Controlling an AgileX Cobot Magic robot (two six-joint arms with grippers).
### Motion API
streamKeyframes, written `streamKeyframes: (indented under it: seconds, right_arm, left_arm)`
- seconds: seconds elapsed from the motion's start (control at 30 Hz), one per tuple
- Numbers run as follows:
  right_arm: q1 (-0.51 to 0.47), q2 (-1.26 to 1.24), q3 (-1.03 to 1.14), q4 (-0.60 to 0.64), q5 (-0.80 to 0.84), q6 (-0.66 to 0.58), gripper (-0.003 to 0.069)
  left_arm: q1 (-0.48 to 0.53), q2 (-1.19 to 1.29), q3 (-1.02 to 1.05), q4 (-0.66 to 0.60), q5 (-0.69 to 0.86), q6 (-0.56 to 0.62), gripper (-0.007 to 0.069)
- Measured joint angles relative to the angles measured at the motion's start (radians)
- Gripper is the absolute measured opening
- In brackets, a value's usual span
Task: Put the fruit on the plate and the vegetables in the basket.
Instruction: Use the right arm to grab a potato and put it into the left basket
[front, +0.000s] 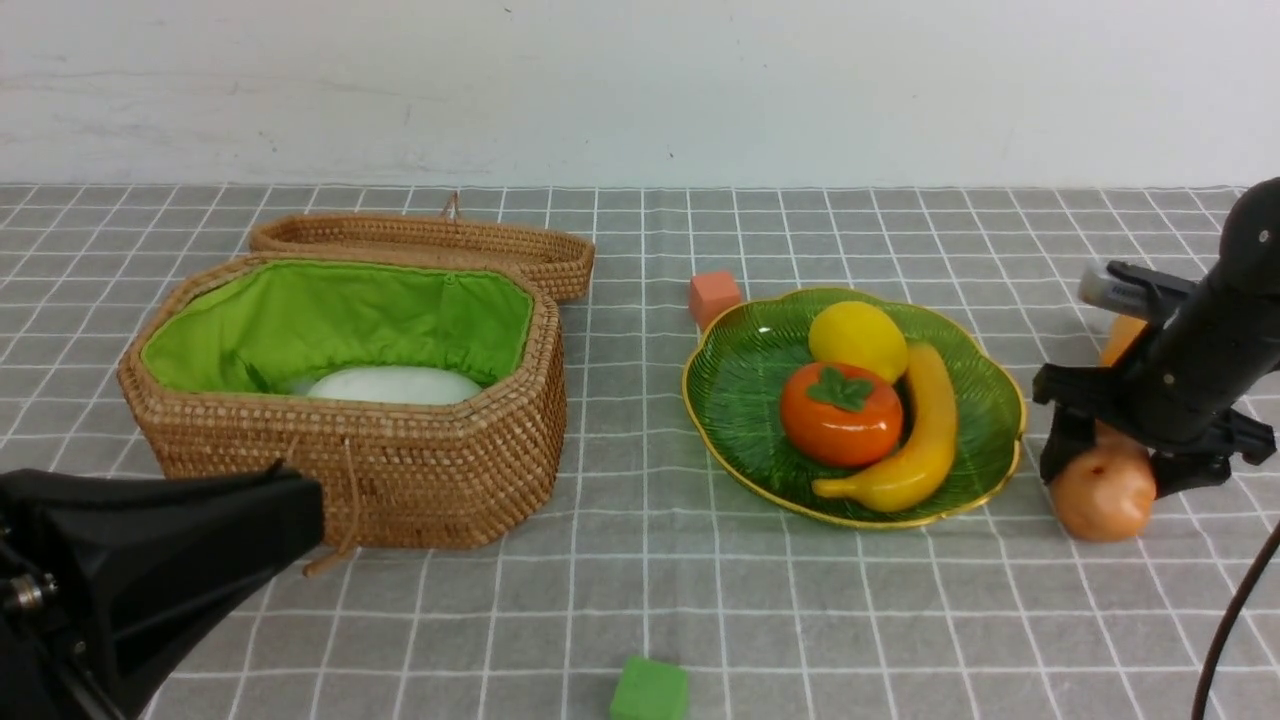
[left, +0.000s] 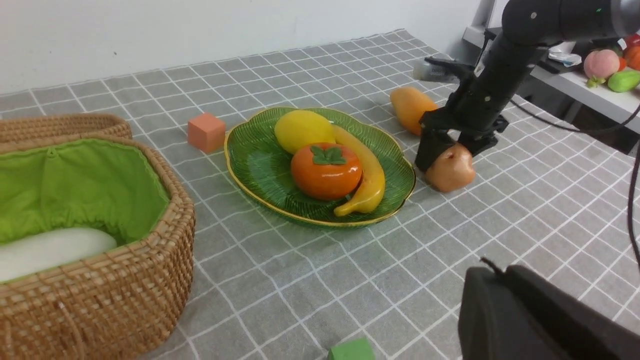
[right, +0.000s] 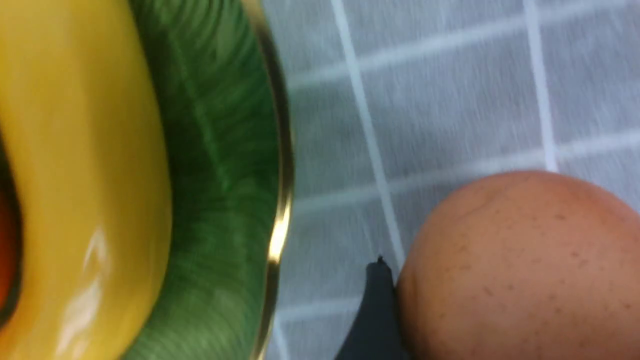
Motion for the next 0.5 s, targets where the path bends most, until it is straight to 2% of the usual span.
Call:
streamKeyframes:
  seconds: [0.1,0.3,0.4,0.43,0.47,0.5]
  right_arm:
    - [0.025,-0.098,-0.017,0.025,0.053,-0.012,0.0551]
    - [0.186,-0.185,-0.155,0.204,0.067,-0.173,0.0551]
    - [0.367,-0.143,-0.309,0.362,0.031,-0.349,0.0551]
    - [0.389,-0.132,-0.331,0.370,0.028,-0.360,0.0551]
    - [0.430,-0.099,-0.388,0.410,0.010,-0.410,0.0551]
    - [0.513,-0.036,-0.492,0.466,-0.026,-0.491,0.0551]
  left_arm:
    - [0.000,0.000,0.000,0.019,0.041,-0.001,0.0022]
    - [0.000,0.000,0.000,0.094,0.130,-0.054,0.0024]
    - [0.000,0.000,0.000,0.239,0.175,-0.185,0.0024]
    - [0.000,0.000,0.000,0.250,0.178,-0.197,0.0024]
    - [0.000,0.000,0.000,0.298,0.191,-0.264,0.0024]
    - [0.000,0.000,0.000,0.409,0.218,-0.389,0.0026]
